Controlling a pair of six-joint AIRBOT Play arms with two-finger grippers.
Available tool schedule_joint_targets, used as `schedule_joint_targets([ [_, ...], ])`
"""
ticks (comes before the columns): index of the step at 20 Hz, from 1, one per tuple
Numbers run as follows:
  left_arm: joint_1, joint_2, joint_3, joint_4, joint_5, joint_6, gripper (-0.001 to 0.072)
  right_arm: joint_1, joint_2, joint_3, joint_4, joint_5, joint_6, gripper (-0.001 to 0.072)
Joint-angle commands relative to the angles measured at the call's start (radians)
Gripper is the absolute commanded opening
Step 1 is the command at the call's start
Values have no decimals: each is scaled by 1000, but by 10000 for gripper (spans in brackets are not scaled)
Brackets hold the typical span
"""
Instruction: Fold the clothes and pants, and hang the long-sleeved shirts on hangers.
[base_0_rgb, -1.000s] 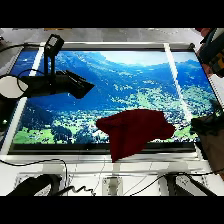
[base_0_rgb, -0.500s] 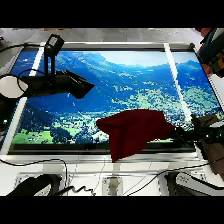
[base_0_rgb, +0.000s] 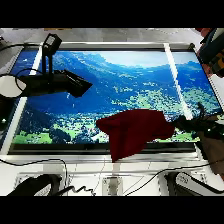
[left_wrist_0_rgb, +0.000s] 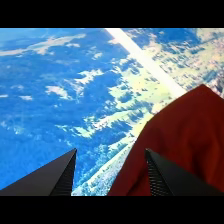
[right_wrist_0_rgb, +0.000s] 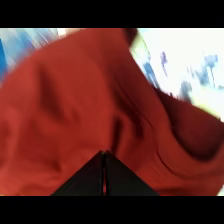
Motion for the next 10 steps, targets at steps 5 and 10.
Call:
schedule_joint_targets([
  [5,58,-1,0,1,-10,-129,471,-2,114,42,-488,5,272,247],
  [10,58,-1,0,1,-12,-129,472,-2,9,-88,-419,38,294,383],
])
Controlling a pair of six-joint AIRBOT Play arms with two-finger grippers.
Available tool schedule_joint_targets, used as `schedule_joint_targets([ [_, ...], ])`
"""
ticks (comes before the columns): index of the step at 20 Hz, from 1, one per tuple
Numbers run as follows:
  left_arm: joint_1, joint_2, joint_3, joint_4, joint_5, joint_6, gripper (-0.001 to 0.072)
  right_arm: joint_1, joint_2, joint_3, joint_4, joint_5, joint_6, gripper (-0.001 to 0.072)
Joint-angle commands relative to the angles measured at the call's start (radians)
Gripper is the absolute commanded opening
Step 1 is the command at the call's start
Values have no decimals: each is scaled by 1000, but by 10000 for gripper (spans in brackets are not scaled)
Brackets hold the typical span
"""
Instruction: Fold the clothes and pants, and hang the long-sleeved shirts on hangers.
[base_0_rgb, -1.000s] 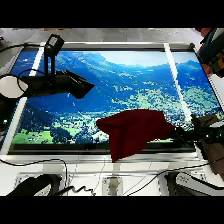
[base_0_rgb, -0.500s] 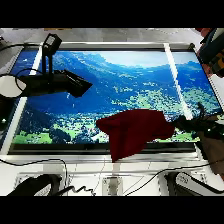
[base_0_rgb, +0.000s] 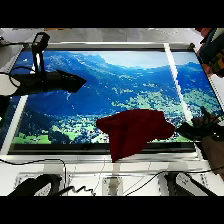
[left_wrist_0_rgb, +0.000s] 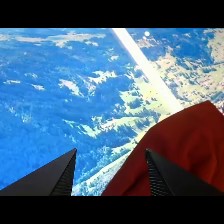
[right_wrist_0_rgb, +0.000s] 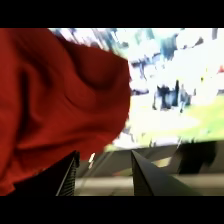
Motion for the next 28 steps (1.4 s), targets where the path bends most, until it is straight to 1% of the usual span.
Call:
schedule_joint_targets([
  [1,3,0,0,0,-1,-11,471,0,-69,-73,34,-10,23,385],
  [3,3,0,0,0,-1,-11,471,0,-115,-84,125,-61,-10,415],
  [6,3,0,0,1,-1,-11,471,0,-165,-84,194,-139,-19,398],
  [7,3,0,0,2,-1,-11,472,0,-174,-84,215,-145,-39,317],
  [9,3,0,0,27,-1,-11,471,0,-174,-82,287,-135,-126,111],
  [11,3,0,0,66,-1,-11,472,0,-154,-62,415,-79,-223,9],
  [12,3,0,0,80,-1,-11,471,1,-131,-43,484,-43,-270,9],
  [13,3,0,0,88,-1,-11,471,1,-97,-15,552,-13,-292,8],
  [15,4,0,0,88,-1,-11,471,10,-6,62,666,28,-292,8],
  [16,4,0,-1,88,-1,-11,472,32,48,121,693,35,-292,8],
  [18,4,0,-1,87,-1,-11,472,101,153,259,697,14,-288,7],
  [20,4,0,-1,87,-1,-11,472,182,231,395,686,-72,-275,8],
  [22,3,-1,-1,87,-7,-11,471,264,286,526,625,-208,-207,8],
  [23,3,-1,-1,87,-19,-12,471,296,299,580,584,-248,-181,7],
  [25,2,-11,-2,86,-63,-29,471,343,304,672,486,-278,-140,8],
  [27,-11,-53,-3,86,-130,-97,472,364,303,701,400,-280,-101,7],
  [28,-26,-86,-11,86,-158,-117,472,364,302,699,374,-272,-82,8],
])
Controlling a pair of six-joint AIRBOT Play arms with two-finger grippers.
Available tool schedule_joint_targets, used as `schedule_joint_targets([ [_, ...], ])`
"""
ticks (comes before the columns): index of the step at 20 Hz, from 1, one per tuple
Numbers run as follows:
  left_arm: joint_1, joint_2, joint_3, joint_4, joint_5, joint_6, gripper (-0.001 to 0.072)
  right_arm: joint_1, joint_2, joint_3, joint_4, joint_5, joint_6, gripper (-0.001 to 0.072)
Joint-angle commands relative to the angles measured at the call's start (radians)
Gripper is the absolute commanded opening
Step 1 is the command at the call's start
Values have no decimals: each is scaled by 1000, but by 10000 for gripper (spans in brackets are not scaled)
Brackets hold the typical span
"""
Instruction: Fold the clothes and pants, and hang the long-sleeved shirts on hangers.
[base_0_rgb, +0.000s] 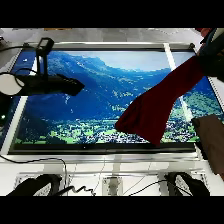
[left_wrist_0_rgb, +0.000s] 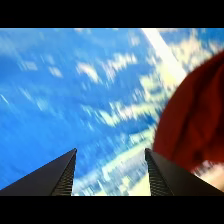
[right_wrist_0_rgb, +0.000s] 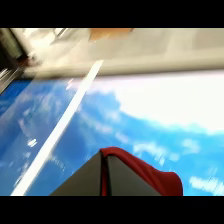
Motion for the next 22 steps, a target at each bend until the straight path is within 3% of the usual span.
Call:
schedule_joint_targets([
  [1,-40,-82,-28,-3,-87,-66,473,40,9,66,-147,-19,77,8],
  [4,-141,-222,-100,-63,-85,-48,532,40,-13,59,-178,40,88,8],
  [5,-178,-277,-107,-106,-85,-26,613,40,-18,56,-180,50,88,9],
  [6,-218,-340,-107,-156,-77,-11,639,40,-24,53,-185,53,88,9],
  [8,-280,-448,-107,-233,-23,18,639,40,-35,51,-192,54,88,9],
  [11,-307,-564,-106,-233,39,18,639,40,-47,51,-192,53,87,9],
  [18,-319,-634,-105,-254,112,55,627,40,-57,51,-191,53,88,9],
  [20,-328,-636,-105,-261,129,55,548,40,-57,51,-191,53,88,9],
  [22,-348,-639,-105,-262,144,55,548,40,-57,51,-191,53,88,9],
])
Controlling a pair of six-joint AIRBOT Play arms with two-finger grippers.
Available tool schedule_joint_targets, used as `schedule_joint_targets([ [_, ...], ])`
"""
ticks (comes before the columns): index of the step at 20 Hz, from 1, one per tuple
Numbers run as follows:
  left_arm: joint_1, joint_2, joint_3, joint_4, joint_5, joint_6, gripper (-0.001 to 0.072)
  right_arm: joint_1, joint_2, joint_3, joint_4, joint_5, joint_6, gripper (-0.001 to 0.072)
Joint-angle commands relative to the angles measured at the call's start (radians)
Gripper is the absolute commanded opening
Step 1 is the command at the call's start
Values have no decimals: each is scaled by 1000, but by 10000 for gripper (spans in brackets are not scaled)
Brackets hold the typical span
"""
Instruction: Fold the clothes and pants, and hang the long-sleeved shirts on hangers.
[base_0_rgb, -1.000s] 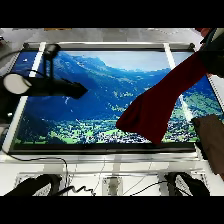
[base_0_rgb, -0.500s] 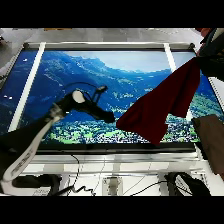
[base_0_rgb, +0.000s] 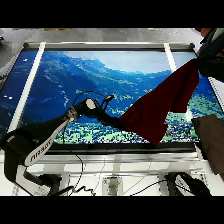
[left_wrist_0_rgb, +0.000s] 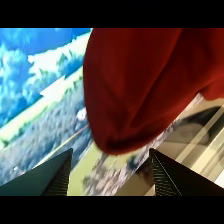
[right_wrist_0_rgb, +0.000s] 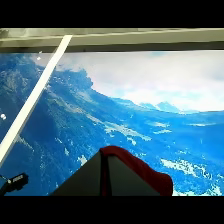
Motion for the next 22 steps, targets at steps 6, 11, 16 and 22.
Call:
schedule_joint_targets([
  [6,-40,-8,4,7,136,3,15,1,-1,1,1,1,0,9],
  [11,138,60,132,106,-130,-11,13,0,-1,2,0,0,-3,9],
  [16,383,327,268,113,-201,-23,13,0,2,6,-60,-2,-36,8],
  [22,591,723,297,158,-69,18,14,-2,71,6,-57,-11,-114,9],
])
